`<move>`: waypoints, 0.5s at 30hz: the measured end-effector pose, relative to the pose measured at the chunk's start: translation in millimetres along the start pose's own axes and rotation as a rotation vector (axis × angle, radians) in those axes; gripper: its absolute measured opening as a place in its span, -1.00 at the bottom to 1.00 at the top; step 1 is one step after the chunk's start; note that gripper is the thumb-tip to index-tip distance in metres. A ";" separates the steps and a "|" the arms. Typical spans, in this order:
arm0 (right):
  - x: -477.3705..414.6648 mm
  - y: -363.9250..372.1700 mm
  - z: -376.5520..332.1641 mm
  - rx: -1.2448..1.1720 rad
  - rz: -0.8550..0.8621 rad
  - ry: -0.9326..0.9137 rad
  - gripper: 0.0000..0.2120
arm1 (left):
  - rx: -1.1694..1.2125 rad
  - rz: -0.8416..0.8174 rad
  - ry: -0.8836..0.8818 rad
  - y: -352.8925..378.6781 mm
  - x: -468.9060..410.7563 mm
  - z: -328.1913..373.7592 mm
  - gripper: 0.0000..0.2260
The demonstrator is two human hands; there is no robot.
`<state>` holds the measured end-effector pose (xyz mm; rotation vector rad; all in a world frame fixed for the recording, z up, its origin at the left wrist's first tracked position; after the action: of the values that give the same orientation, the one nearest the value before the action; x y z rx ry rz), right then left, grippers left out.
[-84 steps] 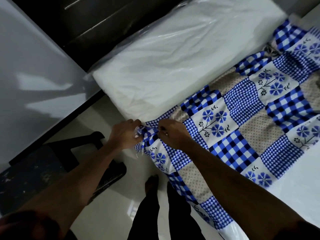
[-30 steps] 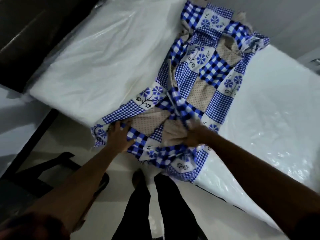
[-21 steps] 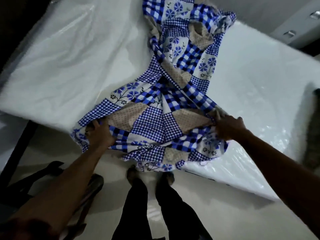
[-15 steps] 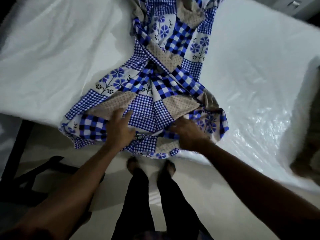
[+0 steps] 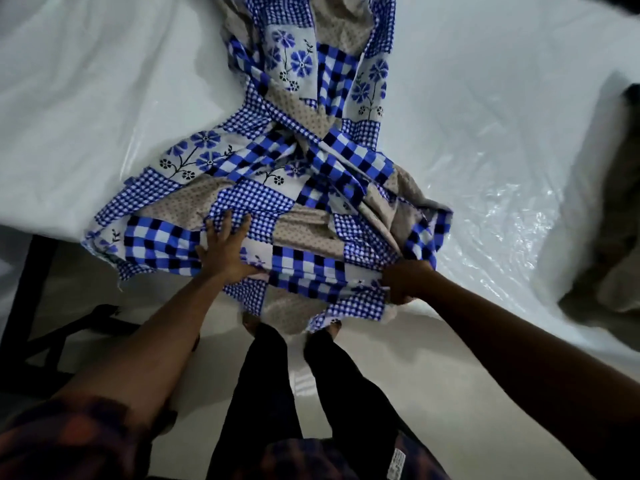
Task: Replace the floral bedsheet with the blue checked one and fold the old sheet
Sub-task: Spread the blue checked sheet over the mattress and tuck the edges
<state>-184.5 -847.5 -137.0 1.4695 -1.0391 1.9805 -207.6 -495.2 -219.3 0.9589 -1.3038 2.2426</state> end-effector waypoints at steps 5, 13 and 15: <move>-6.1 11.7 -15.9 -0.055 -0.018 -0.149 -0.42 | -0.020 -0.052 -0.087 -7.4 6.0 -2.3 0.15; -20.0 -92.0 -13.5 -0.516 0.625 -0.182 -0.67 | -0.069 0.343 0.143 -67.9 -2.9 67.9 -0.58; -33.5 -134.7 -5.5 -0.675 0.861 -0.136 -0.63 | 0.014 0.354 0.287 -84.9 -24.9 88.2 -0.55</move>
<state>-77.7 -758.9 -129.3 0.8325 -2.3961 1.6824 -105.5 -528.5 -155.4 0.4085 -1.4105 2.5348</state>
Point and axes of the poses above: each hand's wrist, its own x-axis away from the middle knuckle, its own y-axis out of the palm, z = x × y, the point moved 1 cm from there along -x, towards the middle knuckle, and after that the axes turned 8 degrees about x, right-handed, at the moved point
